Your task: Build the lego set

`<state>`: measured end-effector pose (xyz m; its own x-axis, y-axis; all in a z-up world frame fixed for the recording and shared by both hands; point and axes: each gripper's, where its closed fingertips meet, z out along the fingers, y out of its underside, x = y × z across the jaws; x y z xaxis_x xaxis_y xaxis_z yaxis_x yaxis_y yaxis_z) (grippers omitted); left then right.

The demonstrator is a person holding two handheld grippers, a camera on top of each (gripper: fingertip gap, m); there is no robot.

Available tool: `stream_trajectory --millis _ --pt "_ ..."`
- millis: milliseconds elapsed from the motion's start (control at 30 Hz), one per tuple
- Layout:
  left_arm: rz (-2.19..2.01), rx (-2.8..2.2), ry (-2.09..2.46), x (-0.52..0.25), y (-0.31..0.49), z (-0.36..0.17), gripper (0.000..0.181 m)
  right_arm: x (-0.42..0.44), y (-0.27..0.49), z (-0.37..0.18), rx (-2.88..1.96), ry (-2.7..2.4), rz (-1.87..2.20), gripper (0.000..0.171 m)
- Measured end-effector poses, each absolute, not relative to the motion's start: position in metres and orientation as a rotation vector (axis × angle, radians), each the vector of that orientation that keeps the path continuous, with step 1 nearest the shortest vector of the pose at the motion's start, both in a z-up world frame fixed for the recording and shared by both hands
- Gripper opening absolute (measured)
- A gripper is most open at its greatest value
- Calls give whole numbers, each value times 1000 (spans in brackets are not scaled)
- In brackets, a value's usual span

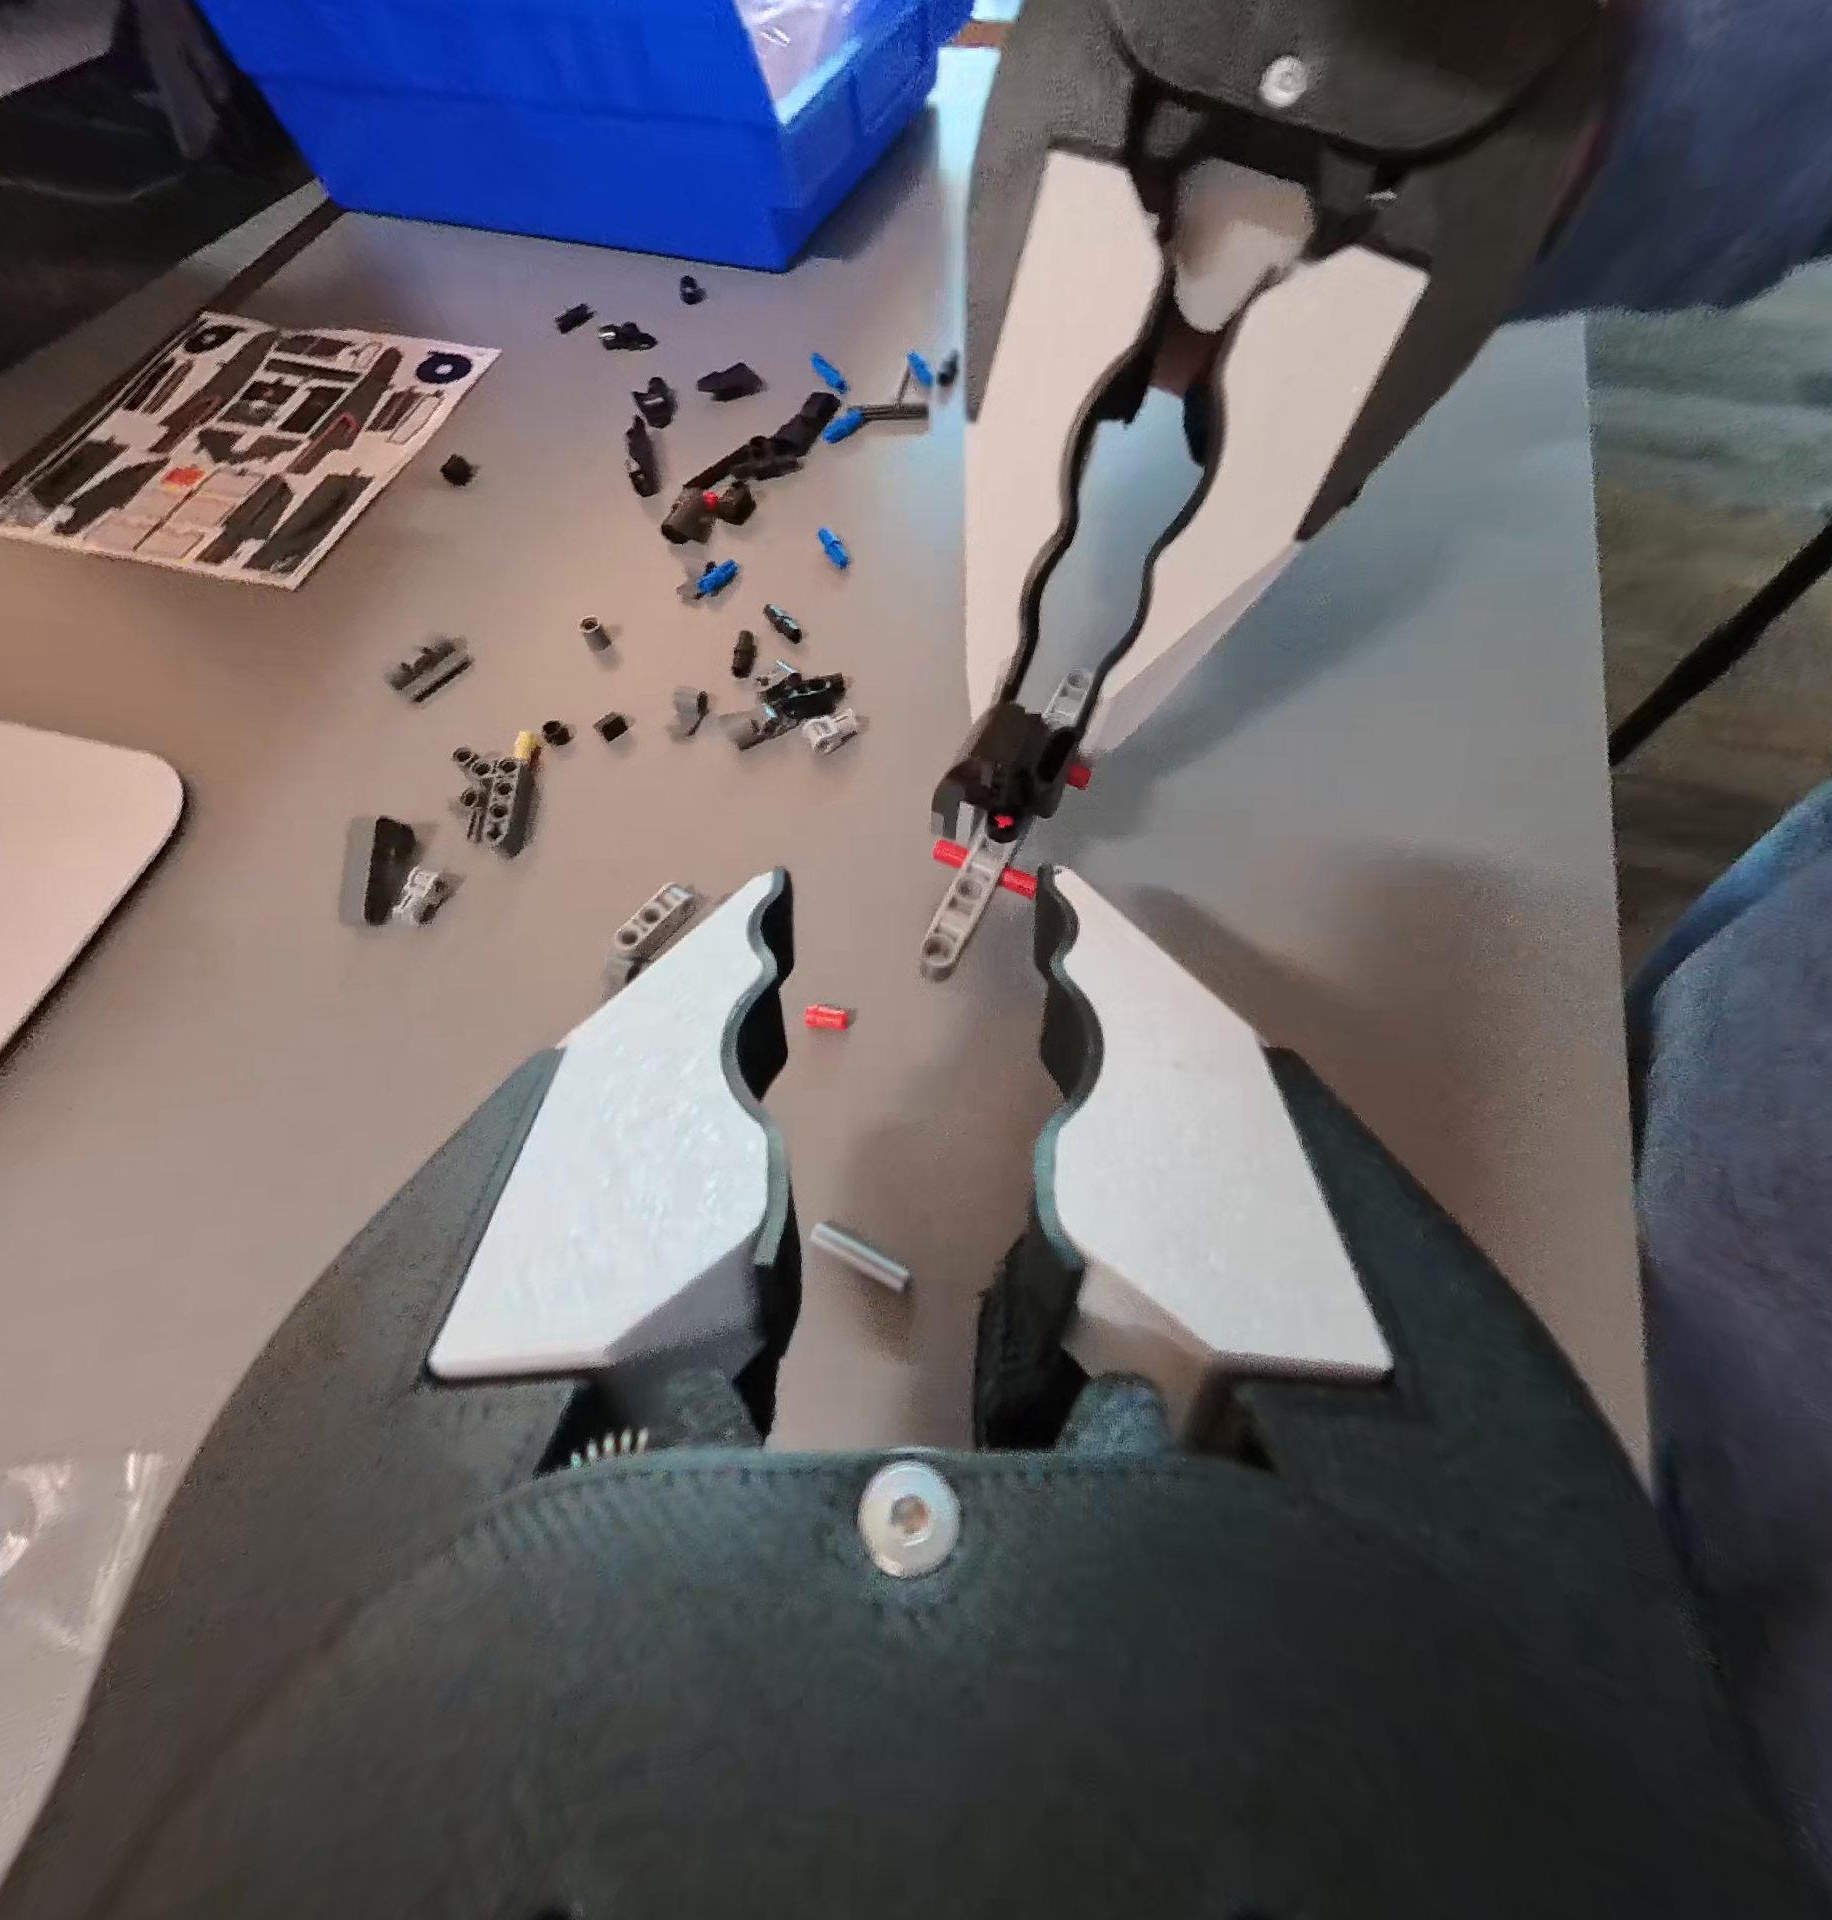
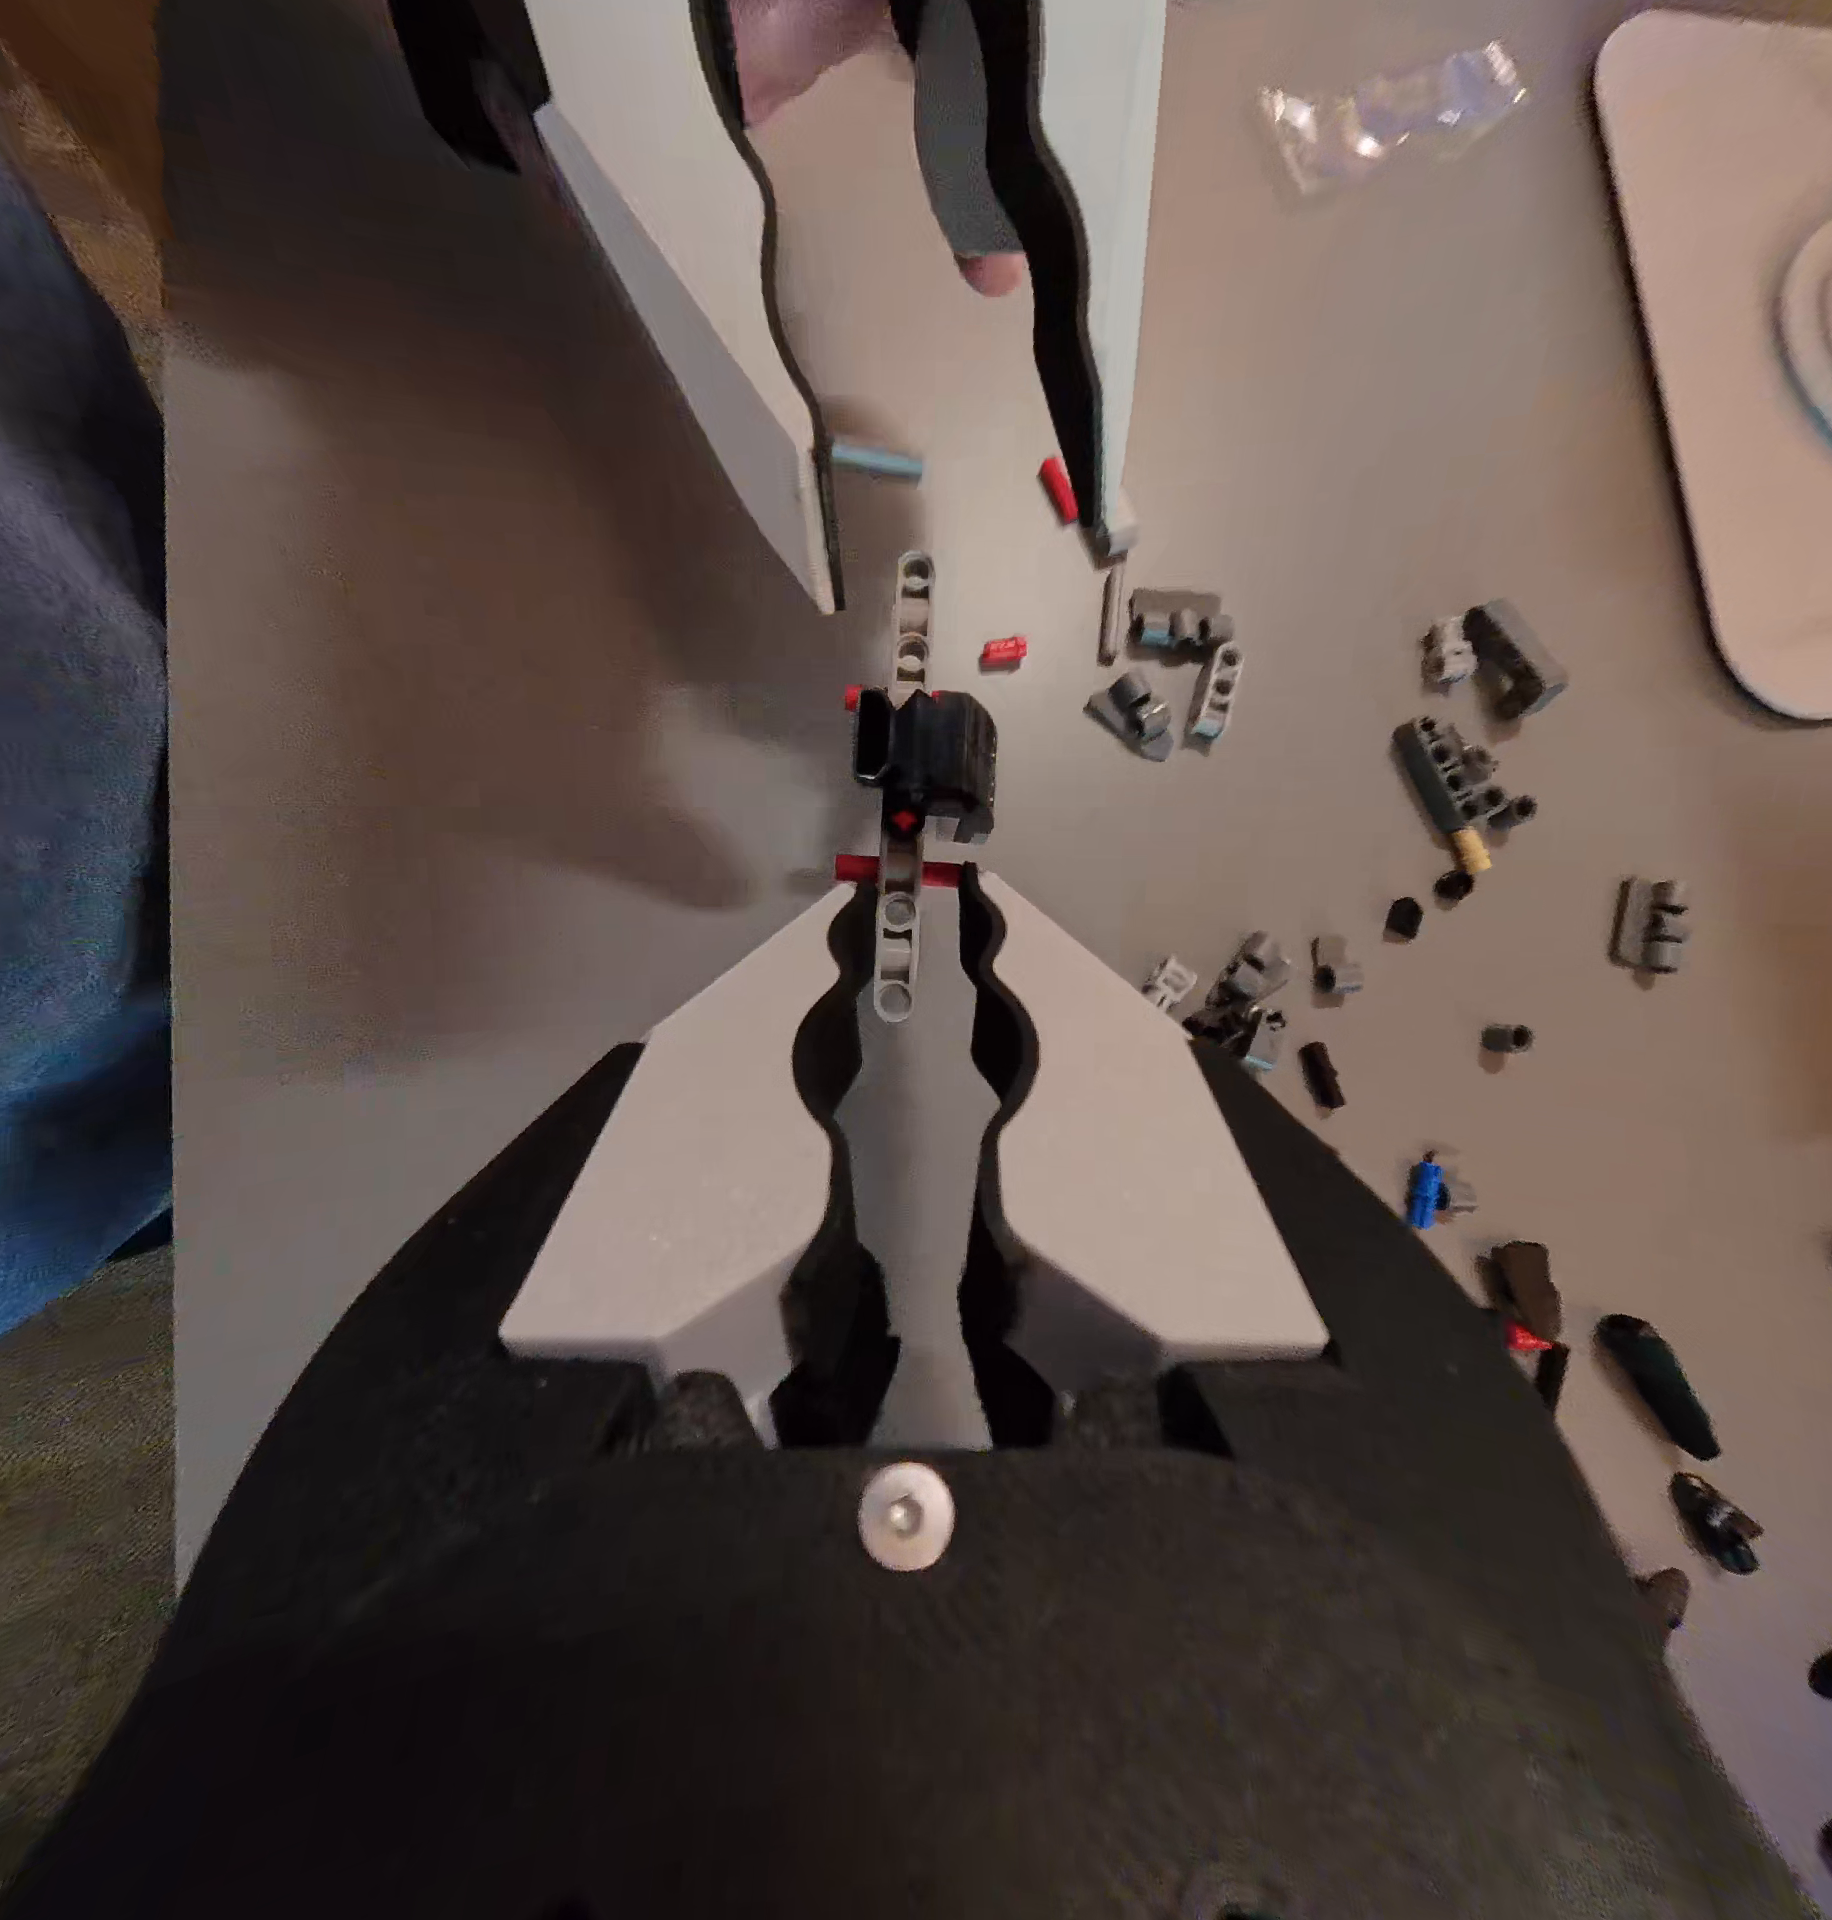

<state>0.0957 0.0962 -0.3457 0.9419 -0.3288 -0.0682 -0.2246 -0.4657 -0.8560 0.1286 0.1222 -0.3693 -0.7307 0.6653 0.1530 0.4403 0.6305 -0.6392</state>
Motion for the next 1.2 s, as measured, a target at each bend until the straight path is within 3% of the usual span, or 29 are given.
stream_trajectory --millis 600,867,1000,1200 --pt "-787 -1719 -61 69 101 -265 46 83 124 -263 -643 -2116 562 13" --pt "-866 -1635 -27 72 109 -238 28 77 131 -241 -500 -2036 436 13" --pt "-922 -1549 -62 64 110 -225 7 78 129 -236 -462 -2030 433 14" --pt "-902 -1512 -33 65 111 -216 6 77 132 -230 -510 -2031 502 14"
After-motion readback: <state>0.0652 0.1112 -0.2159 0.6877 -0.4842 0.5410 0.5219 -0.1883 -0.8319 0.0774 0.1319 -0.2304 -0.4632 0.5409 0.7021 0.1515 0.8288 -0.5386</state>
